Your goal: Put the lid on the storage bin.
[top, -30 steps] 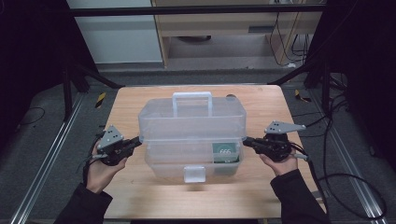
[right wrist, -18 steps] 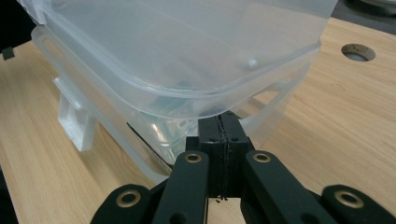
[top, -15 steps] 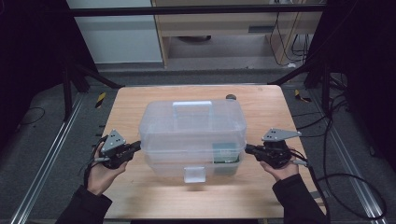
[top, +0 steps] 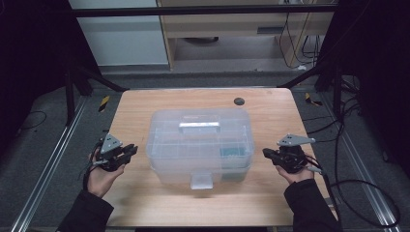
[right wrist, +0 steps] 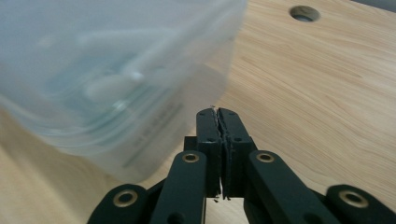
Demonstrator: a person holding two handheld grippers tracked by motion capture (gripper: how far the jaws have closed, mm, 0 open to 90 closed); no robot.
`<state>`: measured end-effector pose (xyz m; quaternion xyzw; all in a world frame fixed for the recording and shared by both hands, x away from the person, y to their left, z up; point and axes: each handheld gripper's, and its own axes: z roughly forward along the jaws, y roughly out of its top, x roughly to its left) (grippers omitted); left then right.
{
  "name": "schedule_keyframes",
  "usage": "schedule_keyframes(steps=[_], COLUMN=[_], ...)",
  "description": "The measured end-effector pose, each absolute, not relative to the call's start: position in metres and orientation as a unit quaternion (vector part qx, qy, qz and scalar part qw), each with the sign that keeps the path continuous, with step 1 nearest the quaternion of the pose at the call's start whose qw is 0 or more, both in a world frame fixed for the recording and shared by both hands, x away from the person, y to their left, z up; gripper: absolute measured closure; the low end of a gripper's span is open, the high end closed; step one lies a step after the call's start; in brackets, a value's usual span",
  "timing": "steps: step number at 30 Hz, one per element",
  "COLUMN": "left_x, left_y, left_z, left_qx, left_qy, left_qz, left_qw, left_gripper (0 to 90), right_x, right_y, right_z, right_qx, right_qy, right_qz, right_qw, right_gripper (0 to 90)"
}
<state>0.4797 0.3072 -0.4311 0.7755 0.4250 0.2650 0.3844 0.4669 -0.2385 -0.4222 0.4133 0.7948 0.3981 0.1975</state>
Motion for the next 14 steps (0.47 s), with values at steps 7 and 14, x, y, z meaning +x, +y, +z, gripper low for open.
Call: schedule_keyframes(steps=[7,14], left_x=[0.487,0.493], left_y=[0.314,0.325], left_z=[-0.445,-0.454], left_qx=[0.763,0.754], left_qy=[0.444,0.465], left_qz=[0.286,0.289], left_qw=[0.372,0.364], left_gripper=[51.3,37.2], right_x=[0.477,0.484], right_y=[-0.253,-0.268], right_z=[-0.440,-0.455], right_qx=[0.460,0.497], right_qy=[0.766,0.740], right_qz=[0.380,0.382], right_qw=[0.238,0.244], right_gripper=[62.0,31.5])
